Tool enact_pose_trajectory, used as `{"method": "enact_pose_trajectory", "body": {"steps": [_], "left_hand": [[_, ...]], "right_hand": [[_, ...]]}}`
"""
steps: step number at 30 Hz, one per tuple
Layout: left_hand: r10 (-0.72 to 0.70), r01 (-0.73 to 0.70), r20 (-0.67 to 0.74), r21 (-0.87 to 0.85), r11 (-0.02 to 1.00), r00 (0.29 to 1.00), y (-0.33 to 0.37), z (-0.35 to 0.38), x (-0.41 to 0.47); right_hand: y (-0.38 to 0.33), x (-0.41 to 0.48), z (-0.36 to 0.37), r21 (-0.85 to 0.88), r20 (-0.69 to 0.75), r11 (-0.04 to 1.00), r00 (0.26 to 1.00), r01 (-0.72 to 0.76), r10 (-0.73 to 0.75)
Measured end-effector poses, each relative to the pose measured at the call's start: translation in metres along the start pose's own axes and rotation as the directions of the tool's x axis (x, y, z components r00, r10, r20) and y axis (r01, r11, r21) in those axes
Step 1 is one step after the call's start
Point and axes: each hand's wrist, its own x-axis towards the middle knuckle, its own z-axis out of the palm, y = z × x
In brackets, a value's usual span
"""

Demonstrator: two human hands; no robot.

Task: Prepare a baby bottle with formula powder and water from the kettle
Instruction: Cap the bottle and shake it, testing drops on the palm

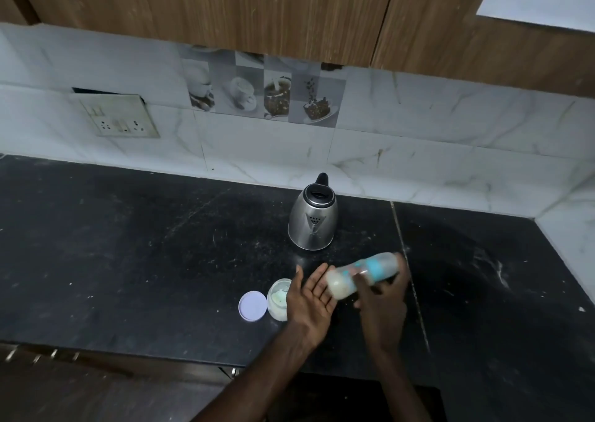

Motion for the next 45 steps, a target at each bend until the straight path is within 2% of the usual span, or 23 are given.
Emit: {"method": "enact_pose_trajectory", "body": {"steps": [2, 3, 6, 7, 11, 12, 15, 16, 17, 20, 21, 22, 25, 26, 29, 32, 33, 36, 37, 40, 41, 43, 45], "left_hand": [[-0.005, 0.006, -0.004, 0.047, 0.999, 1.000, 0.000, -0.003, -0.001], [-0.008, 0.008, -0.006, 0.045, 0.999, 1.000, 0.001, -0.005, -0.002], [-0.012, 0.012, -0.002, 0.035, 0.999, 1.000, 0.002, -0.007, -0.004], [-0.015, 0.014, 0.001, 0.040, 0.999, 1.000, 0.002, -0.007, -0.005], [-0.014, 0.015, -0.008, 0.059, 0.998, 1.000, 0.004, -0.009, -0.005], [-0.014, 0.015, -0.015, 0.052, 0.999, 1.000, 0.004, -0.009, -0.005], [-0.022, 0.022, -0.015, -0.005, 1.000, 1.000, 0.001, -0.009, -0.006], [-0.024, 0.024, -0.007, -0.013, 1.000, 1.000, 0.001, -0.009, -0.005], [-0.021, 0.021, 0.003, -0.006, 1.000, 1.000, 0.000, -0.009, -0.004], [-0.015, 0.014, 0.008, 0.030, 0.999, 1.000, 0.002, -0.010, -0.006], [-0.014, 0.014, 0.006, 0.024, 1.000, 1.000, 0.002, -0.010, -0.006], [-0.014, 0.014, 0.000, 0.011, 1.000, 1.000, 0.001, -0.010, -0.007], [-0.027, 0.027, 0.013, -0.044, 0.999, 1.000, -0.003, -0.009, -0.007], [-0.026, 0.026, 0.019, -0.046, 0.999, 0.999, -0.003, -0.008, -0.007], [-0.017, 0.018, 0.017, -0.012, 1.000, 1.000, -0.001, -0.006, -0.009], [-0.026, 0.027, 0.012, -0.073, 0.997, 1.000, -0.002, -0.006, -0.011], [-0.022, 0.023, 0.015, -0.064, 0.998, 1.000, -0.001, -0.006, -0.011], [-0.009, 0.009, 0.008, -0.005, 1.000, 1.000, 0.001, -0.006, -0.010], [-0.008, 0.008, 0.003, -0.005, 1.000, 1.000, 0.001, -0.006, -0.010], [-0.017, 0.017, -0.005, -0.029, 0.999, 1.000, 0.001, -0.009, -0.007], [-0.016, 0.015, -0.003, -0.027, 1.000, 1.000, 0.000, -0.009, -0.007], [-0.007, 0.007, 0.002, -0.016, 1.000, 1.000, 0.001, -0.008, -0.005], [-0.009, 0.010, 0.003, -0.015, 1.000, 1.000, 0.001, -0.006, -0.004]], "right_hand": [[-0.005, 0.009, -0.006, 0.103, -0.136, 0.994, 0.990, -0.029, 0.043], [-0.006, 0.011, -0.008, 0.097, -0.108, 0.995, 0.994, -0.026, 0.037], [-0.009, 0.011, -0.018, -0.061, 0.130, 0.997, 0.991, 0.039, -0.031], [-0.010, 0.014, -0.023, -0.075, 0.118, 0.996, 0.992, 0.053, -0.044], [-0.010, 0.022, -0.028, 0.076, -0.230, 0.996, 0.972, -0.035, 0.052], [-0.008, 0.015, -0.022, 0.047, -0.208, 0.998, 0.977, -0.046, 0.055], [0.004, -0.007, -0.009, -0.106, 0.128, 0.994, 0.992, -0.009, 0.023], [0.004, -0.011, -0.009, -0.103, 0.168, 0.995, 0.986, 0.014, 0.004], [0.004, -0.009, -0.010, -0.083, 0.133, 0.996, 0.991, 0.015, -0.004], [-0.002, -0.001, -0.012, 0.061, -0.170, 0.996, 0.983, -0.067, 0.076], [-0.003, -0.002, -0.011, 0.070, -0.195, 0.996, 0.978, -0.058, 0.071], [-0.003, -0.006, -0.009, 0.030, -0.149, 0.998, 0.987, -0.048, 0.052], [0.000, -0.017, -0.010, -0.131, 0.143, 0.991, 0.990, 0.020, -0.001], [0.001, -0.016, -0.011, -0.139, 0.143, 0.990, 0.990, 0.031, -0.011], [-0.004, -0.014, -0.006, -0.100, -0.009, 0.994, 0.999, -0.042, 0.042], [-0.007, -0.021, 0.001, -0.125, 0.104, 0.992, 0.994, 0.000, 0.013], [-0.009, -0.020, 0.001, -0.116, 0.087, 0.993, 0.996, 0.013, -0.002], [-0.014, -0.007, -0.003, 0.013, -0.131, 0.999, 0.991, -0.039, 0.040], [-0.016, -0.007, -0.004, 0.021, -0.134, 0.999, 0.990, -0.042, 0.044], [-0.012, -0.012, -0.007, -0.072, 0.088, 0.997, 0.996, 0.017, -0.011], [-0.012, -0.011, -0.010, -0.052, 0.091, 0.998, 0.995, 0.034, -0.029], [-0.013, -0.006, -0.015, 0.083, -0.044, 0.996, 0.999, 0.021, -0.018], [-0.012, -0.006, -0.016, 0.089, -0.098, 0.996, 0.995, 0.013, -0.004]]}}
